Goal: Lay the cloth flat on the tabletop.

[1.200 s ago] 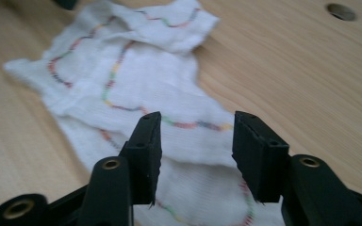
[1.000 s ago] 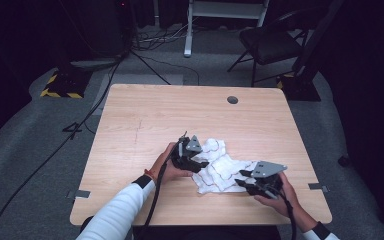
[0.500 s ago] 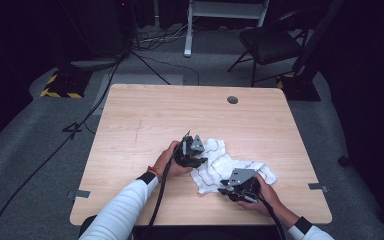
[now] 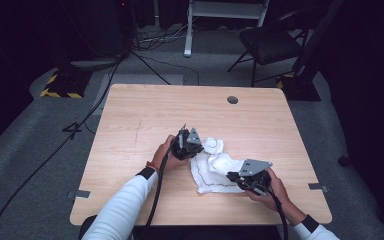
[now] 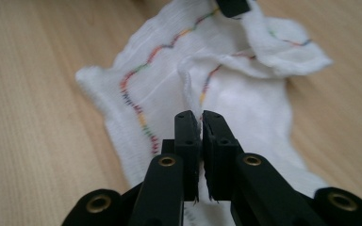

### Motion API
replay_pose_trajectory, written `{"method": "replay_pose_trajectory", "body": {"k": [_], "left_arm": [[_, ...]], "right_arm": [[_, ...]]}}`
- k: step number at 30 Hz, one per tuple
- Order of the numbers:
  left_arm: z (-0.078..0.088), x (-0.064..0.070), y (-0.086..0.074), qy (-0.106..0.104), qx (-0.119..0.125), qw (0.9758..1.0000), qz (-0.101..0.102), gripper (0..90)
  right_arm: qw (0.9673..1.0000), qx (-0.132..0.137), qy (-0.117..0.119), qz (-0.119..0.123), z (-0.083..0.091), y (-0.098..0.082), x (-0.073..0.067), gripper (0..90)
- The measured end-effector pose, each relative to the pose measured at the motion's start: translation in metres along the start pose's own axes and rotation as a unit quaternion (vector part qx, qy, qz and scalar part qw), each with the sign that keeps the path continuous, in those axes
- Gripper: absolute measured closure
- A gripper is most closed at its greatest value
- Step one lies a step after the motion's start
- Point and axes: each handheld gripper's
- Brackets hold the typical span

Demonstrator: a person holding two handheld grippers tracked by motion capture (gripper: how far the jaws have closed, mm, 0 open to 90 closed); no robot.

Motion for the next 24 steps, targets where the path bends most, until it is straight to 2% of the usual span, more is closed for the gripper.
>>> {"method": "replay_pose_trajectory", "body": {"k": [2,6,7,8,10,11,12,13,14,15,18,20,24], "left_arm": [[0.006,-0.006,-0.001,0.007,0.012,0.9998,0.011,85.2],[0.014,-0.013,-0.007,0.012,0.016,0.9995,0.023,85.4],[0.017,-0.016,-0.008,0.015,0.017,0.9994,0.027,85.5],[0.018,-0.018,-0.009,0.014,0.021,0.9992,0.032,85.5],[0.022,-0.023,-0.011,0.015,0.028,0.9987,0.041,85.5],[0.023,-0.025,-0.011,0.014,0.032,0.9983,0.046,85.5],[0.024,-0.027,-0.012,0.012,0.038,0.9979,0.052,85.5],[0.026,-0.03,-0.014,0.011,0.041,0.9973,0.06,85.5],[0.026,-0.033,-0.015,0.012,0.045,0.9969,0.063,85.5],[0.027,-0.036,-0.016,0.011,0.05,0.9962,0.071,85.5],[0.026,-0.045,-0.02,0.017,0.048,0.995,0.086,85.5],[0.025,-0.051,-0.022,0.018,0.049,0.9941,0.095,85.5],[0.02,-0.06,-0.025,0.036,0.039,0.9939,0.096,85.4]], "right_arm": [[0.9997,0.015,-0.017,-0.01,0.009,0.003,0.01,85.6],[0.9973,0.046,-0.049,-0.03,0.025,0.009,0.032,85.9],[0.9946,0.058,-0.075,-0.041,0.032,0.011,0.047,85.9],[0.9946,0.058,-0.075,-0.041,0.032,0.011,0.047,85.9],[0.992,0.063,-0.095,-0.054,0.037,0.011,0.061,86.0],[0.9898,0.067,-0.109,-0.062,0.039,0.01,0.071,86.1],[0.9867,0.069,-0.121,-0.083,0.041,0.008,0.085,86.1],[0.9867,0.069,-0.121,-0.083,0.041,0.008,0.085,86.1],[0.9833,0.064,-0.14,-0.097,0.041,0.005,0.1,86.2],[0.9833,0.064,-0.14,-0.097,0.041,0.005,0.1,86.2],[0.9778,0.055,-0.163,-0.119,0.035,0.001,0.123,86.2],[0.9757,0.048,-0.173,-0.125,0.031,0.0,0.134,86.3],[0.9711,0.033,-0.196,-0.133,0.017,0.005,0.157,86.2]]}}
Point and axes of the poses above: each handheld gripper's, and its own axes: z roughly backward along the jaws, y roughly out of its top, x roughly to its right, and after that the axes turned 1 degree about -z, right-handed
